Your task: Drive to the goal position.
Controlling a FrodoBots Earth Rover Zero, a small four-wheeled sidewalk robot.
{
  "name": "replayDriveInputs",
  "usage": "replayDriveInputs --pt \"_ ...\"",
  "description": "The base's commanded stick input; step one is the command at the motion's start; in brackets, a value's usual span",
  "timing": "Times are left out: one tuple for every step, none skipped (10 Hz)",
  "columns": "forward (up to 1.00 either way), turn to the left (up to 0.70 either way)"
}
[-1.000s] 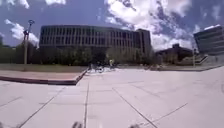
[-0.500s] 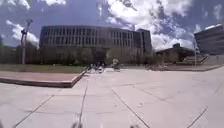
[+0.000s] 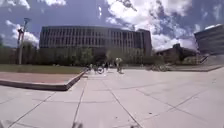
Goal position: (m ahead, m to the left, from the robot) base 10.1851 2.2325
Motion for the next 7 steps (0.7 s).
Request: replayDriveInputs --pt "0.70 0.00" --pt "0.70 0.00" --pt "0.70 0.00" --pt "0.70 0.00" --pt "0.70 0.00" --pt "0.70 0.00" --pt "0.70 0.35"
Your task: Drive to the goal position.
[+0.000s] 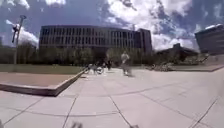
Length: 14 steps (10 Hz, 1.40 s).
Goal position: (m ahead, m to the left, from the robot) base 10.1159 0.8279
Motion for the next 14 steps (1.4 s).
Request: replayDriveInputs --pt "0.70 0.35" --pt "0.70 0.35" --pt "0.70 0.31" --pt "0.70 0.02" --pt "0.70 0.02" --pt "0.70 0.02" --pt "0.70 0.02" --pt "0.70 0.02" --pt "0.70 0.02" --pt "0.70 0.02" --pt "0.70 0.02" --pt "0.70 0.02" --pt "0.70 0.02" --pt "0.70 0.02"
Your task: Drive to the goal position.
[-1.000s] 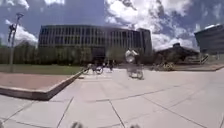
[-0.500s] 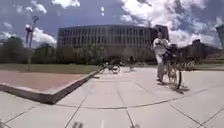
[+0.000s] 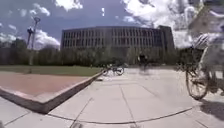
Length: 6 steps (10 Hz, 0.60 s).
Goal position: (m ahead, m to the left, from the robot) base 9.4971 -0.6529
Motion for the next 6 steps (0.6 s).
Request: replayDriveInputs --pt "0.70 0.02" --pt "0.70 0.02" --pt "0.70 0.02" --pt "0.70 0.02" --pt "0.70 0.02" --pt "0.70 0.02"
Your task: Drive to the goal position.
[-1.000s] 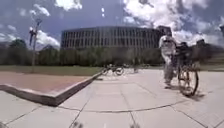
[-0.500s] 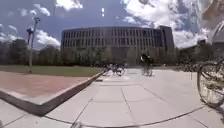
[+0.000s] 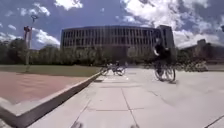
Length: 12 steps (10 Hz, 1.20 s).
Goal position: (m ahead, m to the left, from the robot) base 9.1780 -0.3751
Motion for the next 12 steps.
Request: replayDriveInputs --pt "0.70 0.02" --pt "0.70 0.02" --pt "0.70 0.02" --pt "0.70 0.02" --pt "0.70 0.02" --pt "0.70 0.01" --pt "0.70 0.00" --pt "0.70 -0.09" --pt "0.70 -0.30" --pt "0.70 -0.30" --pt "0.70 -0.27" --pt "0.70 -0.23"
